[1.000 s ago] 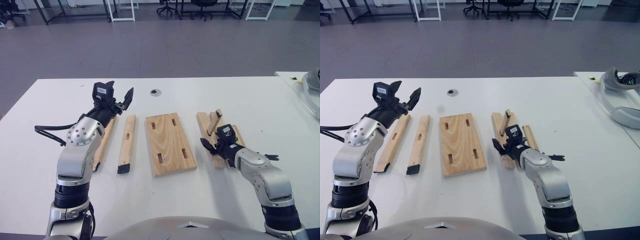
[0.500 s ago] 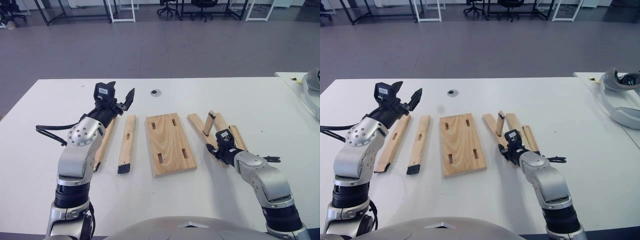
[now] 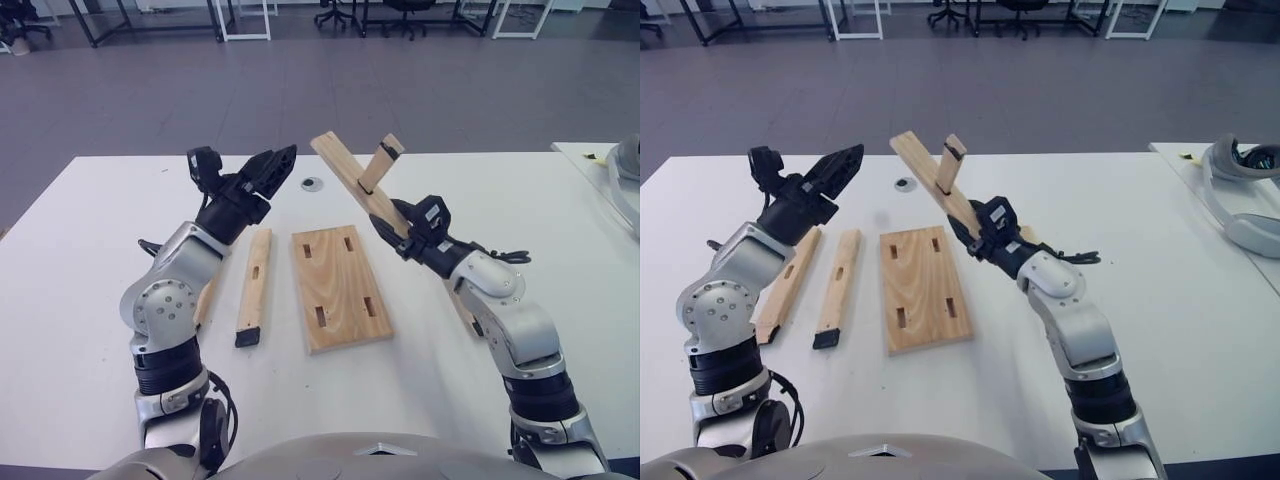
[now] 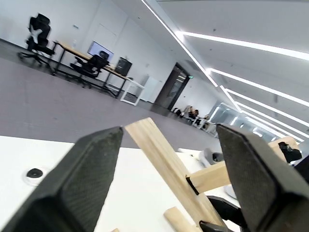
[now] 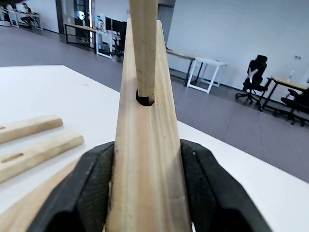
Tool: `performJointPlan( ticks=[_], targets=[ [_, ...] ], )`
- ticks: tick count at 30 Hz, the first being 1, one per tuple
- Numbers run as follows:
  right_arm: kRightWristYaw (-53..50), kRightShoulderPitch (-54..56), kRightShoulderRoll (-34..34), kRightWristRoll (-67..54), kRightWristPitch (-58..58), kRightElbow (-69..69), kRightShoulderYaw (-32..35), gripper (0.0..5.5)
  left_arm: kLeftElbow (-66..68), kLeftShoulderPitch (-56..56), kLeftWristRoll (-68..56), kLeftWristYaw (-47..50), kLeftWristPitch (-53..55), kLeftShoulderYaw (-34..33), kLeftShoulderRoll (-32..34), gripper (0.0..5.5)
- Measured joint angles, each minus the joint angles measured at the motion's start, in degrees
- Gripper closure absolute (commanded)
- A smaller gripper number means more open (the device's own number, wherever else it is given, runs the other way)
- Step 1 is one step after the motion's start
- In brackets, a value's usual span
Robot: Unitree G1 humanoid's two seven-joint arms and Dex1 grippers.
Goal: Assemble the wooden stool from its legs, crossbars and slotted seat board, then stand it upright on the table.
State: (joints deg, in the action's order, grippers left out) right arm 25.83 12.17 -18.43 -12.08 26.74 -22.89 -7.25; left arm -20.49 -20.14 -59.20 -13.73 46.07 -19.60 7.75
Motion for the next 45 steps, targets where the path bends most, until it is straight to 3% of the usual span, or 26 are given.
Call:
performJointPlan(
  ticks=[7, 16, 22, 24, 31, 34, 40, 45],
  targets=[
    [4.8, 1.3, 1.4, -5.3, -2.5, -3.3, -0.8, 3.43, 0.3, -0.7, -17.2, 7.1, 2.7, -2.7, 0.6, 1.94],
    [7.3, 1.3, 0.2, -5.4, -3.6, -5.3, -3.1, 3.43, -0.8, -0.9, -23.9, 12.2, 0.1, -1.3, 2.1, 3.52],
    [7.9, 1.3, -0.8, -4.4, -5.1, -4.9, -3.3, 3.43, -4.3, 1.7, -22.0, 11.6, -1.9, 0.4, 5.1, 4.41],
    [8.0, 1.3, -0.9, -4.2, -5.1, -4.7, -3.6, 3.43, -4.9, 2.9, -20.8, 11.3, -3.1, 1.1, 5.7, 4.42],
    [8.3, 1.0, -1.0, -4.2, -6.1, -4.9, -3.6, 2.01, -5.6, 6.2, -16.7, 13.7, -7.8, -0.5, 6.4, 4.50],
    [8.6, -1.4, -5.2, -0.2, -6.2, -3.6, -4.0, 1.52, -9.2, 9.7, -16.6, 18.9, -10.6, -1.8, 5.0, 4.50],
    [7.4, -7.0, -13.8, 9.3, -8.0, 3.6, -1.7, 1.50, -26.8, 25.7, -15.6, 40.5, -13.8, 0.2, -0.8, 4.50],
    [8.0, -10.6, -19.1, 18.6, -11.7, 7.8, -6.0, 1.50, -36.2, 36.3, -17.4, 49.9, -14.4, 1.8, 2.0, 4.50]
  ],
)
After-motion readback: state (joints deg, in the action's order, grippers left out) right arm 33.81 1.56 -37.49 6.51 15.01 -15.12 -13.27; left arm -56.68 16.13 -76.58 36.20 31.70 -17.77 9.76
